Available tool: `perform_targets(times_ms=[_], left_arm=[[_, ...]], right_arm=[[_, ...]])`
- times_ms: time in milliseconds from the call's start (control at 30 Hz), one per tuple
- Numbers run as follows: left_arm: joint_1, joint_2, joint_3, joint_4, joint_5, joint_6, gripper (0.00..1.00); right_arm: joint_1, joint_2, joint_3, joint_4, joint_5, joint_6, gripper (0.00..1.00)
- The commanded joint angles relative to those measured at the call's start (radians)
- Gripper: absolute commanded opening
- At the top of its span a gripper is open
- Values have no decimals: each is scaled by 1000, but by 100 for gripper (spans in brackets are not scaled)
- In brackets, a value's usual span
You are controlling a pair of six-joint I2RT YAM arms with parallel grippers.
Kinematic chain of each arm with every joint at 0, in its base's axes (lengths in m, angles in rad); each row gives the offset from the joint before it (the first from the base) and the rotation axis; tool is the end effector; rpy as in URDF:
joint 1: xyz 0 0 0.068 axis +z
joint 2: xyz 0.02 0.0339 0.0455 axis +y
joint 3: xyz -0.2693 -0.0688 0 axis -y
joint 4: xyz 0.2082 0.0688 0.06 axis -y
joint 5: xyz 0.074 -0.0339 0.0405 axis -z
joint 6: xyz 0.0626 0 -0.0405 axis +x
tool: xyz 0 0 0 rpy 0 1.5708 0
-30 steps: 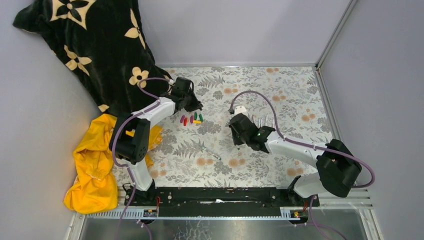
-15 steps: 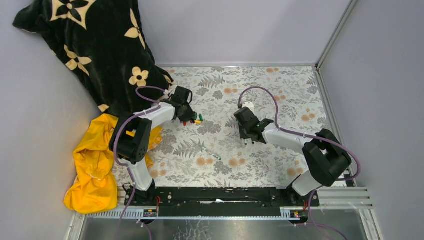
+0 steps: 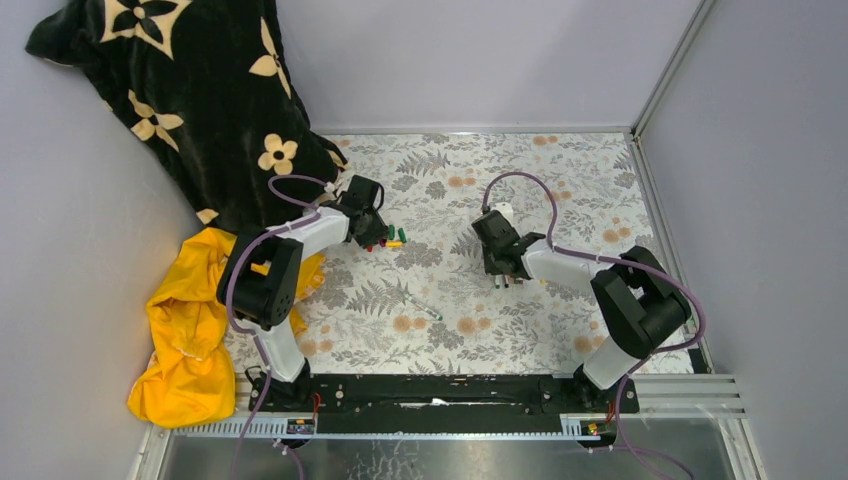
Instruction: Open the pen caps
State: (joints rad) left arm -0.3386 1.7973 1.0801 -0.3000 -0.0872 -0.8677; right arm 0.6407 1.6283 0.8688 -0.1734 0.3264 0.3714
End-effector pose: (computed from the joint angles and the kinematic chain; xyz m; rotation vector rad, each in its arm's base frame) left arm 0.3305 -0.1106 0.1683 -0.7160 2.5188 -0.3279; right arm 0.2582 0.1675 0.1754 -0.1955 2.4281 0.0390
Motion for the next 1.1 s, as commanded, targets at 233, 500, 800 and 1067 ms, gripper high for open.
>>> perform_targets(times_ms=[233, 500, 800, 1067], left_arm=[[1, -110, -27, 12, -20, -29, 39], [1, -172, -33, 4, 2, -33, 43], [-3, -295, -109, 10, 47, -53, 55], [-5, -425, -202, 16, 119, -76, 63]], right_arm=[[-19, 36, 67, -13, 74, -16, 30], [-18, -64, 55, -8, 78, -62, 37], [34, -182, 93, -45, -64, -164, 46], [203, -118, 168, -85, -165, -190, 54]])
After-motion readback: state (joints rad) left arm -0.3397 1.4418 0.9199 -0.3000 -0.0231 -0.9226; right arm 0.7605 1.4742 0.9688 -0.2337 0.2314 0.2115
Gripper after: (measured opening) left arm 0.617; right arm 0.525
